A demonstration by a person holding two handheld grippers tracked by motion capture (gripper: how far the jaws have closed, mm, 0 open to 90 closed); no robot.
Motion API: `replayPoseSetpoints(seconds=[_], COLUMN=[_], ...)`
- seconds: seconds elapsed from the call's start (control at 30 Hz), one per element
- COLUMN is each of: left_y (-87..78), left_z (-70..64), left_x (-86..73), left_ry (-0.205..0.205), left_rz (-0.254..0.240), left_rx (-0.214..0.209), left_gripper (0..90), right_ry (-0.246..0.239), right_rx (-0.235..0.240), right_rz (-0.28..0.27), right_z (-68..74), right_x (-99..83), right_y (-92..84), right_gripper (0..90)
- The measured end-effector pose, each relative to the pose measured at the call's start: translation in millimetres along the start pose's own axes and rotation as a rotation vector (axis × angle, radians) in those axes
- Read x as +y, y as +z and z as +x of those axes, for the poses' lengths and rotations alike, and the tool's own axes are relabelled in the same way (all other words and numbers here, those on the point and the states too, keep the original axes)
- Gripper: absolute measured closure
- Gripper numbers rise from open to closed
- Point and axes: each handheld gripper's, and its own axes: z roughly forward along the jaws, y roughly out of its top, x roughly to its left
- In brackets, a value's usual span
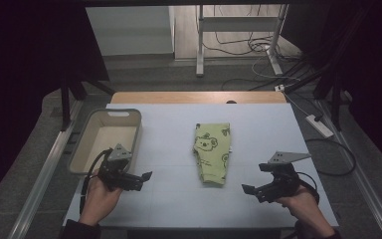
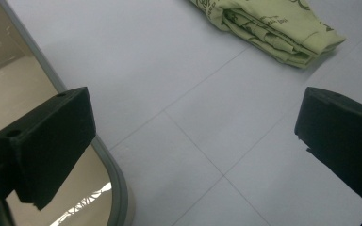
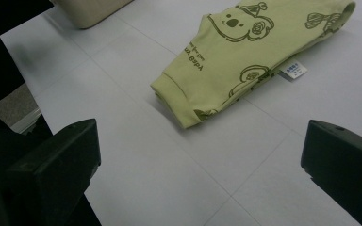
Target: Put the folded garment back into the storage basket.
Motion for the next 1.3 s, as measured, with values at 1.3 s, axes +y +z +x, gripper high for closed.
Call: replayPoseSetpoints(seconds=[1.3], left_y=[48.5], left_z=[-1.9], left_x=[51.2], left_ry=[0.074], left_rz=[0.019], left_rx=[-0.047], left_gripper=[0.0], right_ry=[-0.067], right_rx=[0.050], right_rz=[0.030], right_z=[3.6], right_x=[7.6], right_y=[27.5], right_gripper=[0.0])
